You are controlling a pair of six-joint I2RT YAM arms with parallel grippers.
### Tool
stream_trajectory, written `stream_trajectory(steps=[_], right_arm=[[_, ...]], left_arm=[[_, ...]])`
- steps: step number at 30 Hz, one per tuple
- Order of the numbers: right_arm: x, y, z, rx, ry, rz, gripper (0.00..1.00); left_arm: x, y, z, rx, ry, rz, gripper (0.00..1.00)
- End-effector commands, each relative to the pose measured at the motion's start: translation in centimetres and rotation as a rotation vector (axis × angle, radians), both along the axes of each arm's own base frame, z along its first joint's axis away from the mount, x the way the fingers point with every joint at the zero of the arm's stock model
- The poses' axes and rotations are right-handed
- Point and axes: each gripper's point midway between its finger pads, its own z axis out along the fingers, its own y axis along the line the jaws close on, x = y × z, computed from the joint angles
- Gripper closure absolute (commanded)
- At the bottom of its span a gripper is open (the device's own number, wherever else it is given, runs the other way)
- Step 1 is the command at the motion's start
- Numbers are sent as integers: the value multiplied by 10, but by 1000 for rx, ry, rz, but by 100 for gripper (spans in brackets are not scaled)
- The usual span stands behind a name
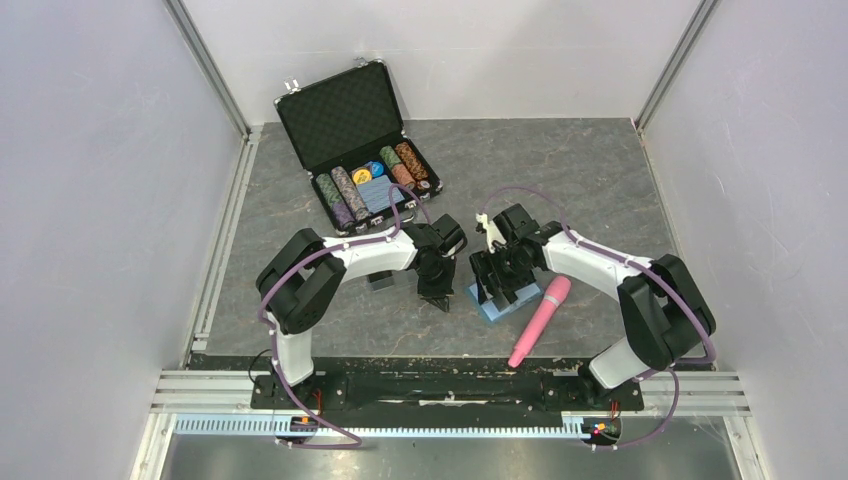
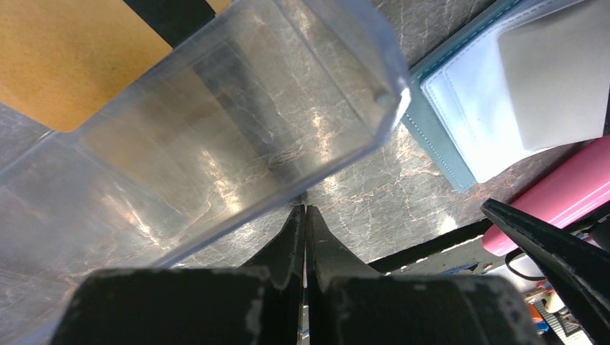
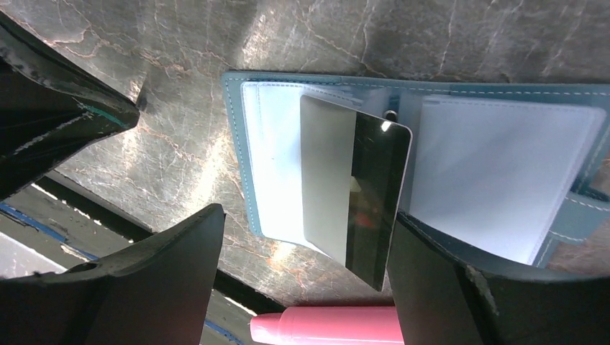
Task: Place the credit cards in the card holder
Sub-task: Insert the credit card into the card holder.
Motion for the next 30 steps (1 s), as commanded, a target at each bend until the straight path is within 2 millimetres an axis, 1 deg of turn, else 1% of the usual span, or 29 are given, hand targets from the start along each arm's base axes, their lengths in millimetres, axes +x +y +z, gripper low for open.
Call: stream_trajectory(steps=[1,4,6,8,11,14,17,19,24,27,30], right_arm=[[17,4,21,-18,-94,37,20],[18,3,23,-31,-106,43,25],[17,3,22,-37,-103,50,35],[14,3,17,-41,-90,63,48],[7,5,7,-36,-59,79,62],[0,9,-2,-11,-25,83,67],[-3,8,-7,-17,-9,80,66],[0,6,-5,-28,-22,73,60],[13,1,10,-54,-102,48,45],[18,-1,15,-62,-123,37,42],[20,-4,14,-70,-124,25,42]], left_arm=[[1,-3,-4,-2,16,-2,98],[1,-4,-3,-7,15,-2,98],[1,-4,-4,-6,19,-2,98],[0,-4,-5,-7,22,-2,98],[0,-4,-5,-6,21,-4,98],[0,-3,-6,-4,24,-6,98],[-1,-3,-9,0,32,-7,98],[-1,-4,-10,-1,36,-7,98],[1,-8,-8,-10,30,-9,98],[4,-12,-6,-20,26,-11,98],[6,-16,-5,-28,26,-15,98]])
